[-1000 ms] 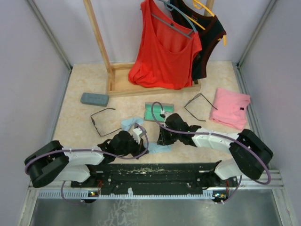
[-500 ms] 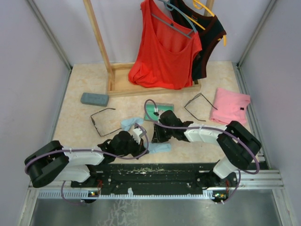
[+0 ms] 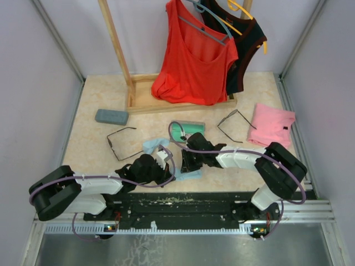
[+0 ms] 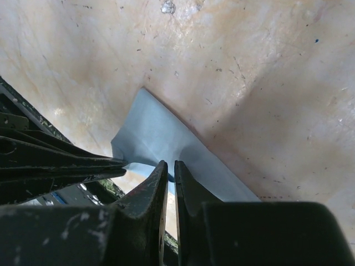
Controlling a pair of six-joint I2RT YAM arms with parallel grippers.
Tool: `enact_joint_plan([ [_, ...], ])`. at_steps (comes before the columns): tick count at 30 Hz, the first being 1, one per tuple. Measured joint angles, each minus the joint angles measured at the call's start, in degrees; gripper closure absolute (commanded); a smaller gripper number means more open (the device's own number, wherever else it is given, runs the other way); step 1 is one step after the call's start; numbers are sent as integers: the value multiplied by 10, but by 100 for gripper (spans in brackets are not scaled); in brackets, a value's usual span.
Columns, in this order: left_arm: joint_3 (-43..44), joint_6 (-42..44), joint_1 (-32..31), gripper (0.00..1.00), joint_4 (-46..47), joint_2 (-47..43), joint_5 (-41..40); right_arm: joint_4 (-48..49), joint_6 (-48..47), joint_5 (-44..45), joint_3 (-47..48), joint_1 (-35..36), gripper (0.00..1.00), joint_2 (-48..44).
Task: Organize the sunglasses
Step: Fold the glasses cleaning cloth at the center of the board.
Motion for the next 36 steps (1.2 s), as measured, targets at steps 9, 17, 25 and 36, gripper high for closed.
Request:
enact_joint_plan([
  [9,0,0,0,100,0,1,-5,-14,-3,2,0,10,90,7],
  [17,0,0,0,100,-2,7,-10,-28,-4,6,-1,17,91,6],
  [25,0,0,0,100,-5,12,-11,-43,2,16,-17,28,91,-26],
  [36,0,0,0,91,-5,12,-14,-60,22,22,-47,41,90,-59],
])
